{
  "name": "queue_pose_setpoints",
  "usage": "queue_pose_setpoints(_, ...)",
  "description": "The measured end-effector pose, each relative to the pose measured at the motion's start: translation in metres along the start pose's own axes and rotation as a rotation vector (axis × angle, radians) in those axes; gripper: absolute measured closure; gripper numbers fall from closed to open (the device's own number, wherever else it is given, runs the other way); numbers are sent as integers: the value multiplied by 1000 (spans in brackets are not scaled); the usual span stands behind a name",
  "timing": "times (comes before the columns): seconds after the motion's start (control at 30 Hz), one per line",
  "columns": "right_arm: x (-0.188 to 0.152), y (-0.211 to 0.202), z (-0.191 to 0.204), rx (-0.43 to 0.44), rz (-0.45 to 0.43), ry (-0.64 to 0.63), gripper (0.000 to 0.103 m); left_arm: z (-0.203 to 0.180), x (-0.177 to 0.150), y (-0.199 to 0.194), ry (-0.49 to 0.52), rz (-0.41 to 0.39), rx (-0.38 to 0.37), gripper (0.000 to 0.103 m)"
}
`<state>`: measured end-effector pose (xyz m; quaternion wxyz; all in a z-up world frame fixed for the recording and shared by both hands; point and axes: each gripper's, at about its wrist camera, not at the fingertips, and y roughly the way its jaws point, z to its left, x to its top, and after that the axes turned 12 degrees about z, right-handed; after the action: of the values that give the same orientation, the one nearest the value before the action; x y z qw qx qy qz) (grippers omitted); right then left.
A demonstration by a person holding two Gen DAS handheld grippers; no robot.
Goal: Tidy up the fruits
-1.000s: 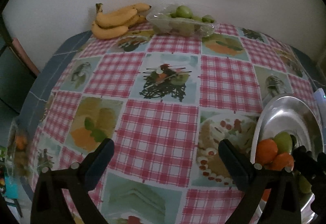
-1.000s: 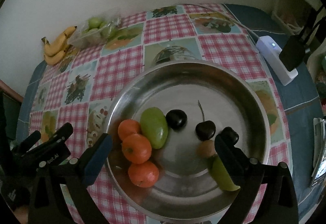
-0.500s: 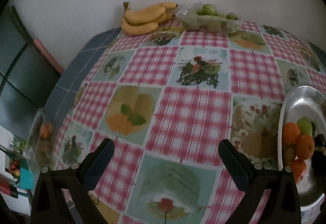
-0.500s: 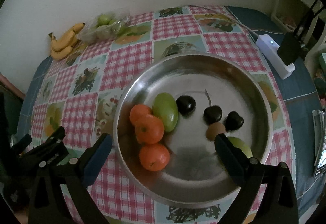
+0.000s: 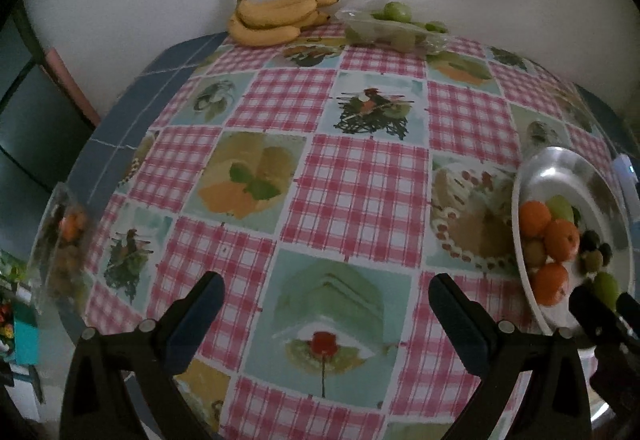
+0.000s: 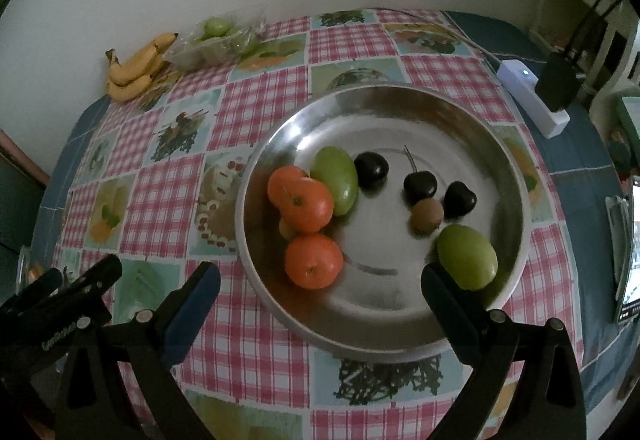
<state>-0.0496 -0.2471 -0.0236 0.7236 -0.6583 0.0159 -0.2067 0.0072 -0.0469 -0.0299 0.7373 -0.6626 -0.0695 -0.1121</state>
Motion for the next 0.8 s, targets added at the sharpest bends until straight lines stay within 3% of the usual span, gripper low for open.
queue_pose_setpoints(0.4,-20,-17,1,-22,-53,0,3,6,-9,-18,3,-55,-13,0)
queue_pose_setpoints(0.8,-20,-22,0,-21,-71,-3,3,7,-11,-22,6,-57,-28,0)
